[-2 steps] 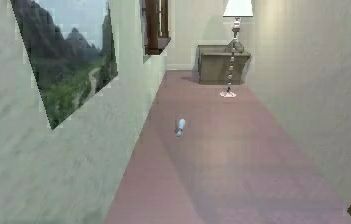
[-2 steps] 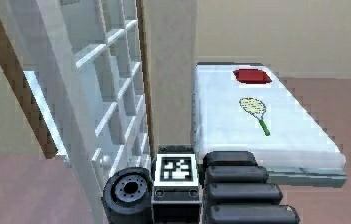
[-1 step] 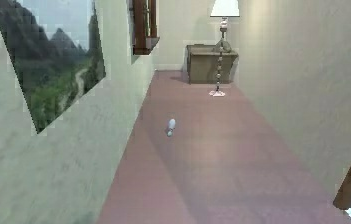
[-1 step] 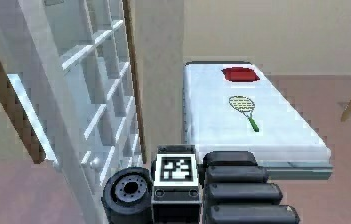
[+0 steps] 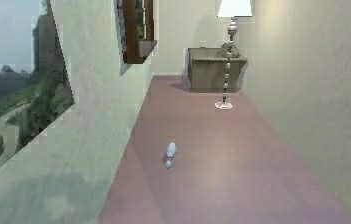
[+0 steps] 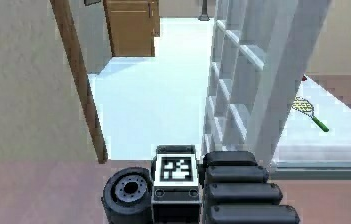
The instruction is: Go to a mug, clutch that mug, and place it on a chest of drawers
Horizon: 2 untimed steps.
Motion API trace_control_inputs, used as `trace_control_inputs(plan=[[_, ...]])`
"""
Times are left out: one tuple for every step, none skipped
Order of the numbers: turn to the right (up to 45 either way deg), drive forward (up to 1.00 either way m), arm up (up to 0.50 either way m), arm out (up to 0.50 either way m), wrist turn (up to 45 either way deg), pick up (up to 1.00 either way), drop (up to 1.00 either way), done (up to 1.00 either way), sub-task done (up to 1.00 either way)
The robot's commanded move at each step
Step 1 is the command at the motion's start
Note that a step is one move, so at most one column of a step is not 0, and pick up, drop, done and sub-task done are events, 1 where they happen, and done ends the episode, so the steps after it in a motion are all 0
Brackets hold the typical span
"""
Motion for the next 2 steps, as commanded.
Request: trace_control_inputs(plan=[[9.0,0.00,0.00,0.00,0.0,0.00,0.00,0.00,0.00],[0.0,0.15,0.00,0.00,0.0,0.00,0.00,0.00,0.00]])
